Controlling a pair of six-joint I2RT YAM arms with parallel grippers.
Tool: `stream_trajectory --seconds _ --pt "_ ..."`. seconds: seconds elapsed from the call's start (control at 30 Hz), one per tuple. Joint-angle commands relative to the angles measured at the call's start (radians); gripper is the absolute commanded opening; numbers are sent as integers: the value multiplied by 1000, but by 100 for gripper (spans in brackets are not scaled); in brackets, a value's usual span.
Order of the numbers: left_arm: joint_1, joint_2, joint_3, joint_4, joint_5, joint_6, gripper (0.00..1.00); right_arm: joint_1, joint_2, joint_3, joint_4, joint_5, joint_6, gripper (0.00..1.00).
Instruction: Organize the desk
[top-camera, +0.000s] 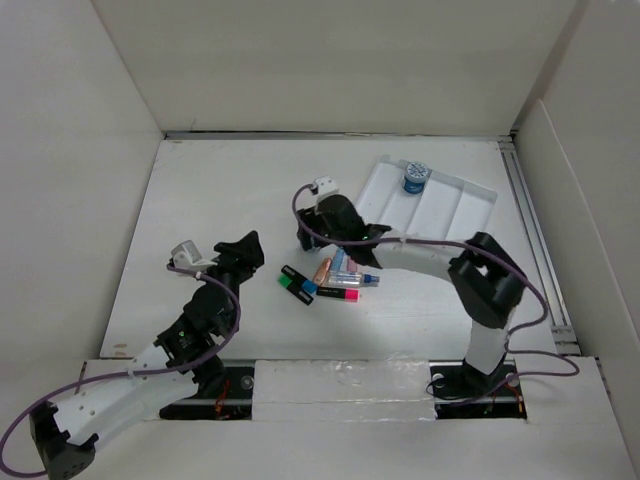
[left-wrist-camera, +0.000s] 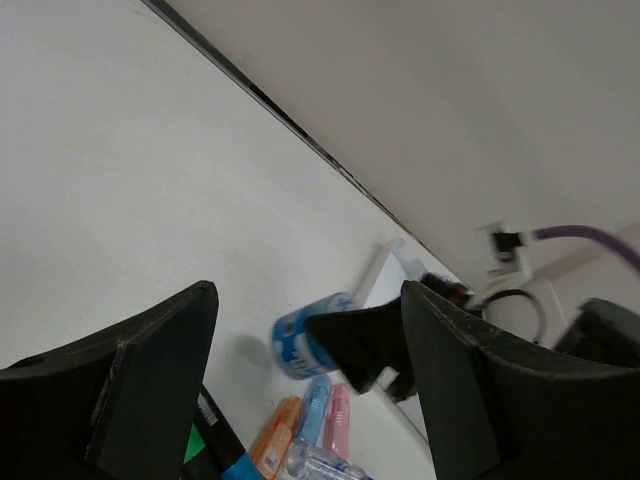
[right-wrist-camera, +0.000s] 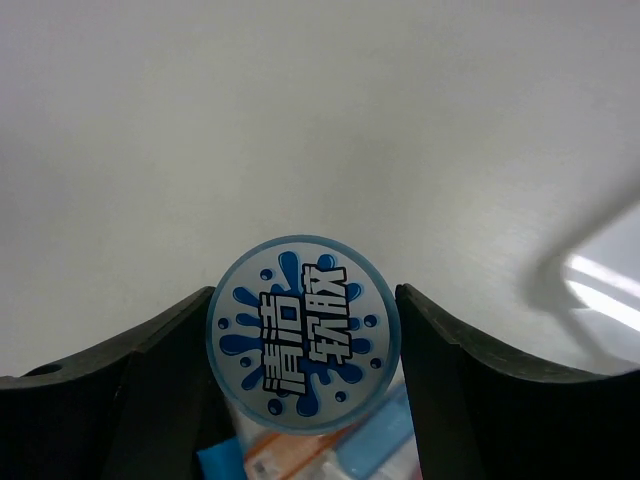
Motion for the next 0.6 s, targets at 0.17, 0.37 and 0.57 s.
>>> stream_trajectory --seconds 0.17,0.37,0.57 --pt "4 26 30 55 29 38 70 -344 -300 -160 141 67 111 41" --pt "4 38 33 58 44 41 70 -507 -256 -172 100 27 160 42" --pt "4 38 33 61 50 42 70 -564 -170 -102 18 10 168 45"
